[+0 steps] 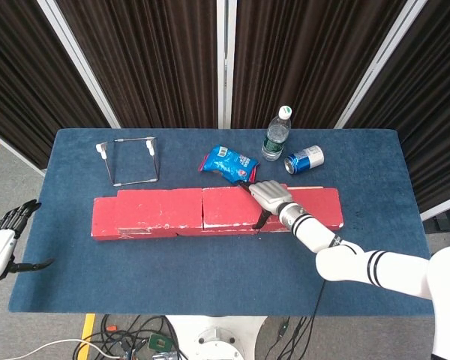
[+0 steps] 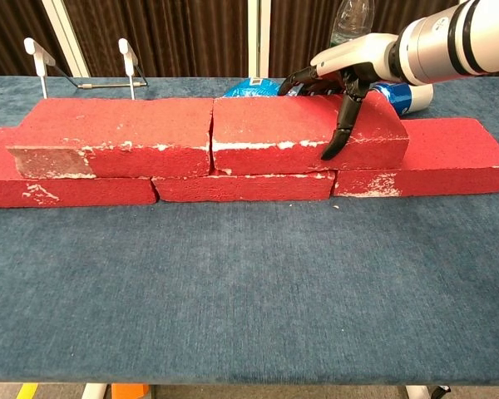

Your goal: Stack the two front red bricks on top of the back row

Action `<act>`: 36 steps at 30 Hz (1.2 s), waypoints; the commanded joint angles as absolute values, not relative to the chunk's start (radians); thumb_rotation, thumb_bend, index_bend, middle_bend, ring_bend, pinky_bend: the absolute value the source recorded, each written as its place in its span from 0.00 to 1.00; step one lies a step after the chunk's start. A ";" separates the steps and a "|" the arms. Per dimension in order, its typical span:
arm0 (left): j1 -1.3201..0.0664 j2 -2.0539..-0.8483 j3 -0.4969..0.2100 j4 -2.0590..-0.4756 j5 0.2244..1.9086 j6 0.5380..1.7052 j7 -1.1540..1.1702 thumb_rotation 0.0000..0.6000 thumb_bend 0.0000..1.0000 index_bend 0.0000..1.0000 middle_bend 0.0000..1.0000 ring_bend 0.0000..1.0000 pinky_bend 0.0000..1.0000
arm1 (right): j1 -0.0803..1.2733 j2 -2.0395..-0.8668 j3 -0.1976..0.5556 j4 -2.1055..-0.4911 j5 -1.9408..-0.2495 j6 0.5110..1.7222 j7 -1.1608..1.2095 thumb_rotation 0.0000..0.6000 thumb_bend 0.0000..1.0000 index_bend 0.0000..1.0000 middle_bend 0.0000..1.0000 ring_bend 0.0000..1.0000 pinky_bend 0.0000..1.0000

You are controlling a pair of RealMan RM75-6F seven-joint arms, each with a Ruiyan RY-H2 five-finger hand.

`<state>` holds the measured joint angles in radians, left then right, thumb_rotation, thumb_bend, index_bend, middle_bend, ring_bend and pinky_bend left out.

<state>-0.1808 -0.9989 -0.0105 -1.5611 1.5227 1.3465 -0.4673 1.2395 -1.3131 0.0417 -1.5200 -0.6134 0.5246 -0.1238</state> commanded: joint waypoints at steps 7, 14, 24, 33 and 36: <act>-0.180 -0.998 -0.010 -1.558 1.521 1.346 -0.477 1.00 0.03 0.00 0.00 0.00 0.00 | 1.219 -1.315 0.068 -1.519 -0.641 0.521 -0.084 1.00 0.00 0.00 0.00 0.00 0.00; -0.180 -0.997 -0.011 -1.558 1.521 1.346 -0.482 1.00 0.03 0.00 0.00 0.00 0.00 | 1.198 -1.314 0.083 -1.518 -0.677 0.522 -0.063 1.00 0.00 0.00 0.00 0.00 0.00; -0.179 -0.995 -0.011 -1.560 1.522 1.350 -0.484 1.00 0.03 0.00 0.00 0.00 0.00 | 1.178 -1.256 0.096 -1.585 -0.702 0.525 -0.048 1.00 0.00 0.00 0.00 0.00 0.00; -0.173 -0.991 -0.017 -1.569 1.515 1.363 -0.471 1.00 0.03 0.00 0.00 0.00 0.00 | 1.079 -1.054 0.120 -1.810 -0.841 0.602 -0.020 1.00 0.00 0.00 0.00 0.00 0.00; -0.169 -0.993 -0.019 -1.569 1.509 1.368 -0.461 1.00 0.03 0.00 0.00 0.00 0.00 | 1.013 -0.959 0.102 -1.894 -0.927 0.690 -0.051 1.00 0.00 0.00 0.00 0.00 0.00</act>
